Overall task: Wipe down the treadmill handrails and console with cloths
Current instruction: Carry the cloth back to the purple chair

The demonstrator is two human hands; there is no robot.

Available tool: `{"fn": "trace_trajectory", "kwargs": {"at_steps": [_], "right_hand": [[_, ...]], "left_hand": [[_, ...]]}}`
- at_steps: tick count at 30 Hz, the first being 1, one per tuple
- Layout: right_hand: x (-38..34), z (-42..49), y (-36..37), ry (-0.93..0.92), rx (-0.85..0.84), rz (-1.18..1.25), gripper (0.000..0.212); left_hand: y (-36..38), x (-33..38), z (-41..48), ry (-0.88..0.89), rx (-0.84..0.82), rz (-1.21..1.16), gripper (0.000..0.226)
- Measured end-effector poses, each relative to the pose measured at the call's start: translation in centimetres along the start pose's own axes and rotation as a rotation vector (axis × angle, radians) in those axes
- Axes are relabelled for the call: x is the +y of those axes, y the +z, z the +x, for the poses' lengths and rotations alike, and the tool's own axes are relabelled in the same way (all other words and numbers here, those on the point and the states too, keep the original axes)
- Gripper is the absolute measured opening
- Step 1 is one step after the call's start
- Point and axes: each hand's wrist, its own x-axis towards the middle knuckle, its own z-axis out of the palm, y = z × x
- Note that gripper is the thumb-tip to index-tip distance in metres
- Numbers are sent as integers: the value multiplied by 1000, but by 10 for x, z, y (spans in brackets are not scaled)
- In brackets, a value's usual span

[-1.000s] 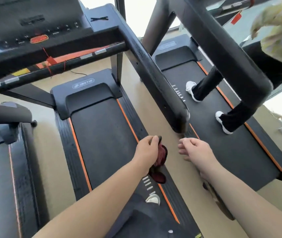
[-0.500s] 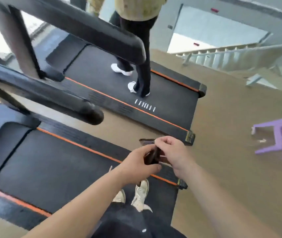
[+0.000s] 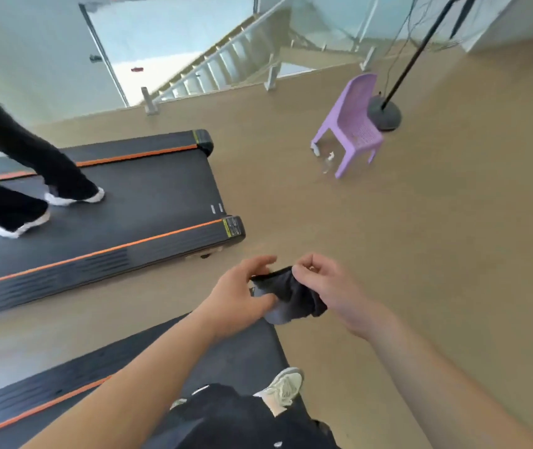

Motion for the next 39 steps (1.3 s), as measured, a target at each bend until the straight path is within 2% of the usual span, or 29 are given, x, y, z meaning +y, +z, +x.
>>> {"fn": "trace_trajectory", "kwargs": {"at_steps": [3, 5, 7, 12, 14, 16, 20, 24, 26, 28, 33, 39], "right_hand": [[20, -6, -77, -26, 84, -13, 13], [31, -5, -125, -58, 159, -88, 11], [37, -1, -169, -46, 171, -176, 11], [46, 40, -263, 9, 42, -308, 13], [48, 69, -295, 12, 81, -346, 12], [52, 106, -327, 19, 189, -266, 7], [59, 215, -398, -39, 357, 57, 5], [63, 369, -479, -97, 370, 331, 8], [56, 447, -526, -131, 363, 430, 8], [52, 495, -569, -84, 405, 485, 9], [25, 581, -688, -57, 483, 369, 8], [10, 727, -841, -164, 415, 138, 9]], "left_hand": [[47, 39, 45, 17, -115, 52, 21], [70, 64, 75, 9, -156, 91, 7], [89, 92, 106, 32, -151, 118, 9], [117, 155, 191, 61, -31, 52, 13], [124, 168, 234, 61, -34, 94, 16], [133, 173, 282, 49, -46, 169, 22], [146, 172, 405, 60, -66, 190, 28], [162, 156, 560, 71, -161, 150, 25], [173, 159, 645, 63, -158, 78, 20], [190, 173, 703, 25, -130, 59, 15], [228, 237, 832, -43, -105, 134, 15], [285, 280, 998, -21, 147, 161, 9]]}}
